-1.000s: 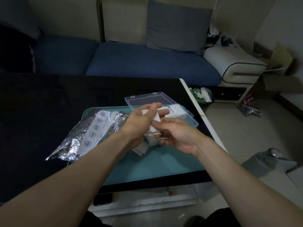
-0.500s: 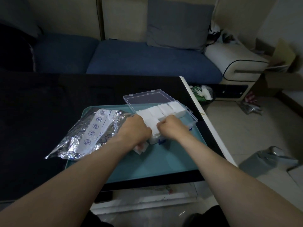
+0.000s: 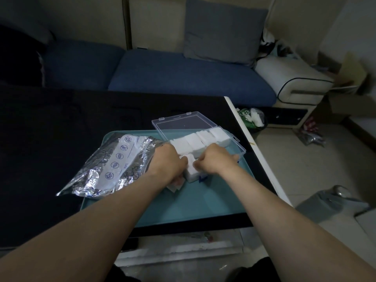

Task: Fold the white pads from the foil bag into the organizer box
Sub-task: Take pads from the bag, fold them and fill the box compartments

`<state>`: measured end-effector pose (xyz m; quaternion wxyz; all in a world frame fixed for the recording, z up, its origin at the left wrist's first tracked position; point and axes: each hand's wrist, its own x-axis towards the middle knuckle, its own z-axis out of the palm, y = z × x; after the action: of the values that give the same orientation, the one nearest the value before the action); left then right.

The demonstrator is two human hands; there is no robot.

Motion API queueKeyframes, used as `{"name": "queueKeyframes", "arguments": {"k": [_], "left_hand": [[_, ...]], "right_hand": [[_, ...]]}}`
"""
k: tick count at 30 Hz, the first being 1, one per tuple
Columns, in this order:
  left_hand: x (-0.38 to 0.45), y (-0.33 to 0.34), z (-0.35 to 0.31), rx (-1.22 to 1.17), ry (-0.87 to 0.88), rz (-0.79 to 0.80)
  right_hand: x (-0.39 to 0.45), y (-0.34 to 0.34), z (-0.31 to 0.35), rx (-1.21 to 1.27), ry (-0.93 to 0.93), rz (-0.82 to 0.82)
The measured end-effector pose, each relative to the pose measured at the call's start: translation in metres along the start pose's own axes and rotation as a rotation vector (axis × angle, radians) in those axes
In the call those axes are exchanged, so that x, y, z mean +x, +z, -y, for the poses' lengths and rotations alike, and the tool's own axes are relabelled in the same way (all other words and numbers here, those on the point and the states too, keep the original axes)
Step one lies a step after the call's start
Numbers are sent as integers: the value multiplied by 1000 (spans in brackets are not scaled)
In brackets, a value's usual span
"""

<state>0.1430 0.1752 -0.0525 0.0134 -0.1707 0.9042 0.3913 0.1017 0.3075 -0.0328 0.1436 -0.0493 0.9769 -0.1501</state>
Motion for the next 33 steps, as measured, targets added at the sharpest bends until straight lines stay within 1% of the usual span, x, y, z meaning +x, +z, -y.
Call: {"name": "queueKeyframes", "arguments": {"k": [2,3,5,6,8,10,12,14,17,18,20,22,23,24,26,27,28,30,31,33], "left_hand": [[-2,-1,-2,-11,-27,-20],[-3,-3,-3,-23,-55,-32],[-2,-3,-3,-98,-126,-13],[-2,-1,-2,-165,-169,36],[-4,-1,-5,-320,-266,132],[-4,1,-6,-316,-294,130],[-5,0,-8,-188,-241,101],[-7,-6,-12,1,-154,85],[-12,-23,-25,245,16,54],[-14,-28,-29,261,82,6],[-17,-39,-33,184,191,-146],[-17,-48,-28,150,239,-289],[-17,-52,-22,181,239,-328],[-16,-56,-16,234,226,-339],[-12,-61,-5,373,186,-287],[-11,-61,0,470,172,-251],[-11,-61,4,577,159,-224],[-11,-61,11,727,119,-182],[-9,-61,16,750,76,-151],[-2,-63,29,710,-25,-85]], "right_hand": [[-2,-2,-3,89,-97,-84],[-3,-4,-4,162,-164,-86],[-4,-7,-8,254,-290,11],[-5,-8,-10,249,-332,66],[-3,-8,-13,229,-369,119],[0,-9,-14,233,-375,136],[2,-9,-12,215,-377,138],[4,-7,-9,167,-376,140],[7,-5,-6,154,-330,175],[8,-6,-6,170,-312,201],[6,-7,-9,160,-323,240],[4,-6,-13,137,-365,201],[3,-6,-16,151,-382,137],[2,-7,-17,189,-392,38],[0,-7,-16,299,-432,-207],[-2,-8,-13,359,-474,-293],[-7,-8,-8,398,-521,-337],[-18,-4,8,360,-641,-321],[-25,2,16,295,-702,-270],[-37,15,32,115,-754,-133]]}}
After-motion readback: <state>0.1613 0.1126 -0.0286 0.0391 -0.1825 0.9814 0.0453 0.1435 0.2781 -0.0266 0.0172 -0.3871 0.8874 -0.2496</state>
